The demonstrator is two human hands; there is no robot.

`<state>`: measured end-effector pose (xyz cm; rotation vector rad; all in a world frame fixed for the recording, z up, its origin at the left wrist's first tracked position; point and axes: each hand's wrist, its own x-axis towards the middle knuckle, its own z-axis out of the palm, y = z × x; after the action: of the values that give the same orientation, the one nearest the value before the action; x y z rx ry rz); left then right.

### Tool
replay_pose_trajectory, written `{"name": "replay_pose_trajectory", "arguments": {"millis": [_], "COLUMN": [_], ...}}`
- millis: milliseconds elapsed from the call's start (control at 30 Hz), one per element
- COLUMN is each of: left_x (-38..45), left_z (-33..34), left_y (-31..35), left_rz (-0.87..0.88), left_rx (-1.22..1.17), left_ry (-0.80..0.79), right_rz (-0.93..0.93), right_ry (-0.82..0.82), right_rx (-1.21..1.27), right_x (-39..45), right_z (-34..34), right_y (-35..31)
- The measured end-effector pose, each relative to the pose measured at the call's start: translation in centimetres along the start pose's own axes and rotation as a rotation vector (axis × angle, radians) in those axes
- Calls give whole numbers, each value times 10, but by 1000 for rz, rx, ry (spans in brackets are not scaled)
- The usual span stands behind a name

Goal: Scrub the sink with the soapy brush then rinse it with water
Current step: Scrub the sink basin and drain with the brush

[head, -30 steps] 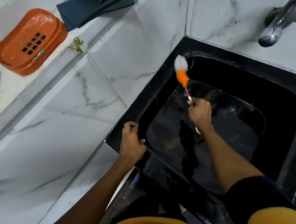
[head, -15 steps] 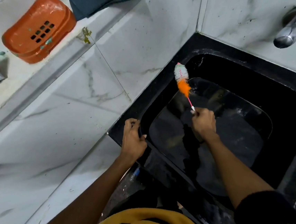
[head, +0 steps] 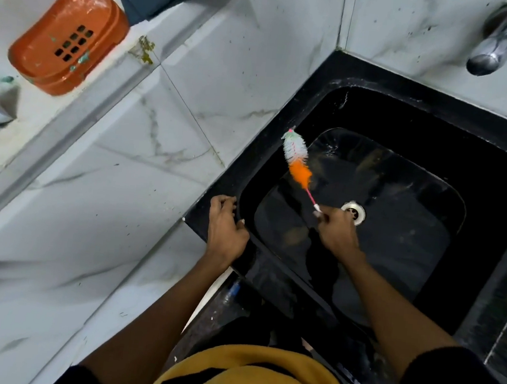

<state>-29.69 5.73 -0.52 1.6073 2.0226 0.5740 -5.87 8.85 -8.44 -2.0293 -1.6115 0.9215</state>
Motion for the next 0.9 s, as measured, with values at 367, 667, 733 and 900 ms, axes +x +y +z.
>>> {"name": "replay_pose_trajectory", "arguments": {"millis": [367, 667, 733, 900], "left_x": [25, 83, 97, 123], "left_z": [11, 20, 21, 23], "left_y": [14, 42, 44, 48], "left_rz": [114, 254, 292, 381], "left_rx": [65, 143, 168, 195], "left_ry": [-22, -109, -119, -148], "right_rz": [5, 344, 424, 570], "right_ry": [-10, 238, 187, 144], "right_rx": [48, 476, 509, 460], "right_x": [-18, 45, 49, 49], "right_z": [0, 18, 32, 43], "right_y": [-1, -84, -102, -108]}}
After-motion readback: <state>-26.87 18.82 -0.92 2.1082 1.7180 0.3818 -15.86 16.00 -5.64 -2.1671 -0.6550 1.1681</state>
